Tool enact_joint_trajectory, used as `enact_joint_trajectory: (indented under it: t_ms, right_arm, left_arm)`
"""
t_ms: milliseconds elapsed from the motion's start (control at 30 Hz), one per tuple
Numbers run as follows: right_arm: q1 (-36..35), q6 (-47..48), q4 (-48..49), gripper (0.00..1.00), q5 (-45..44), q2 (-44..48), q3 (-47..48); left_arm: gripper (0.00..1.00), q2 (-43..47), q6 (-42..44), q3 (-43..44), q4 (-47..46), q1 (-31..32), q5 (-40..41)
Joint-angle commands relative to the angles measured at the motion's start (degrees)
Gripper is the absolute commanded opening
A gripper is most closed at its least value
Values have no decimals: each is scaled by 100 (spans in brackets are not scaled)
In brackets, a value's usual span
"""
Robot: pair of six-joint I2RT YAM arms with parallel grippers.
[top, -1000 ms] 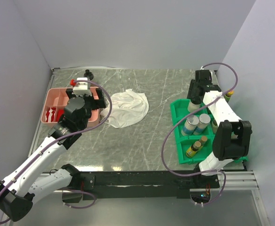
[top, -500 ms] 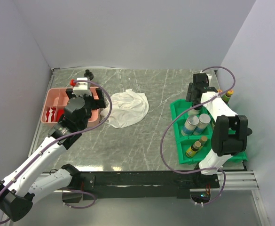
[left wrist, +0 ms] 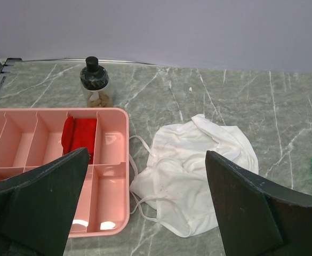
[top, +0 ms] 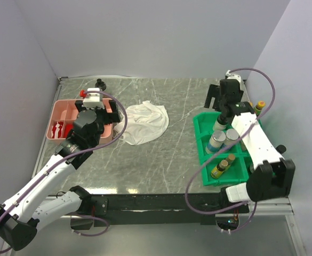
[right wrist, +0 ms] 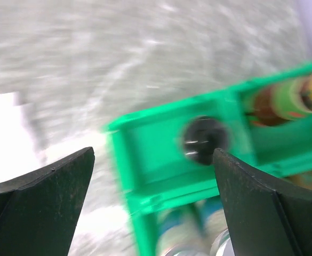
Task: Organize the condiment bottles
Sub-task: Pick up the bottle from the corner of the board.
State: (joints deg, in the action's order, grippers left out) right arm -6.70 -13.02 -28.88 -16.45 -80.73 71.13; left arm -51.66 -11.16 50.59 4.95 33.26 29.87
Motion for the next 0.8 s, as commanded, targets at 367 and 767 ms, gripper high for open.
enact_joint_trajectory:
  t_ms: [367, 767]
  right_arm:
    - [-1474, -333, 927, 100, 2013, 2359, -1530]
    - [-1536, -571, 2018, 100, 2523, 2905, -2420]
  left_arm:
    - [97, -520, -324, 283, -293, -633, -1034]
    - [97, -2558, -397, 1593, -897, -2103, -1625]
